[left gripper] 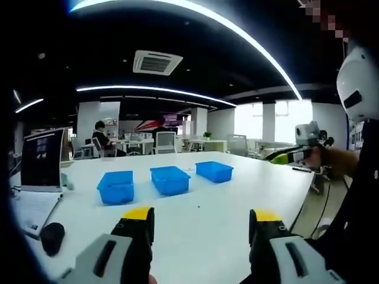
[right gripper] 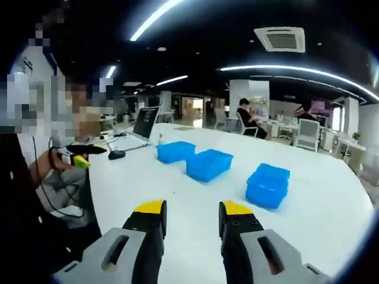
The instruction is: Pick up the resistors one by one and place each resistor into its matching bin, sorting the parts by color and model until every resistor is separated into the correct bin for its type
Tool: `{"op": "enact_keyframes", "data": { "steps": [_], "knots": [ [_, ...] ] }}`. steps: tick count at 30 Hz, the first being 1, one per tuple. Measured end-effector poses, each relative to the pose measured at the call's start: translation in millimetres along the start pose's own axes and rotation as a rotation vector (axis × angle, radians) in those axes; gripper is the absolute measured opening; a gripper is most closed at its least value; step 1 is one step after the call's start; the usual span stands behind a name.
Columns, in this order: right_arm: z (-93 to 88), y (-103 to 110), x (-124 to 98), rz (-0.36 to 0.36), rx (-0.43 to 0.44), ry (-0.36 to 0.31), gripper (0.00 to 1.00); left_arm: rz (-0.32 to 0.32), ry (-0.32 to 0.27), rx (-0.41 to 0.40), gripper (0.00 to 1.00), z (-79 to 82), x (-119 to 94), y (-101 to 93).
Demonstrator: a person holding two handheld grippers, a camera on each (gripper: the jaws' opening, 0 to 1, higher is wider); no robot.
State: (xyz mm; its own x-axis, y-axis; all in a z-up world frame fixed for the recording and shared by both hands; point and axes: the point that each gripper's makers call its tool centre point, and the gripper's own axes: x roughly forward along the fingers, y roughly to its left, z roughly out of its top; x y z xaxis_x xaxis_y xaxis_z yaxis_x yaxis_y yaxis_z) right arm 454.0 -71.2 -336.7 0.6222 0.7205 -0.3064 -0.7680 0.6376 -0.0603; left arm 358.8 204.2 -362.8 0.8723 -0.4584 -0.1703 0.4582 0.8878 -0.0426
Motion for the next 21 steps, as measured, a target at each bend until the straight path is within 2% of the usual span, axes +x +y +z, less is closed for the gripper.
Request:
{"op": "enact_keyframes", "data": {
  "steps": [6,11,21],
  "knots": [
    [13.0,4,33,0.074,-0.042,0.046,0.35,0.012,-0.004,-0.012,0.66,-1.1,-3,5.0],
    [7.6,19,67,0.184,-0.114,0.151,0.34,0.01,0.0,-0.013,0.66,-2.1,-3,7.5],
    [-2.9,40,109,0.352,-0.311,0.309,0.34,-0.006,-0.003,-0.014,0.66,-1.9,-2,3.8]
  ]
}}
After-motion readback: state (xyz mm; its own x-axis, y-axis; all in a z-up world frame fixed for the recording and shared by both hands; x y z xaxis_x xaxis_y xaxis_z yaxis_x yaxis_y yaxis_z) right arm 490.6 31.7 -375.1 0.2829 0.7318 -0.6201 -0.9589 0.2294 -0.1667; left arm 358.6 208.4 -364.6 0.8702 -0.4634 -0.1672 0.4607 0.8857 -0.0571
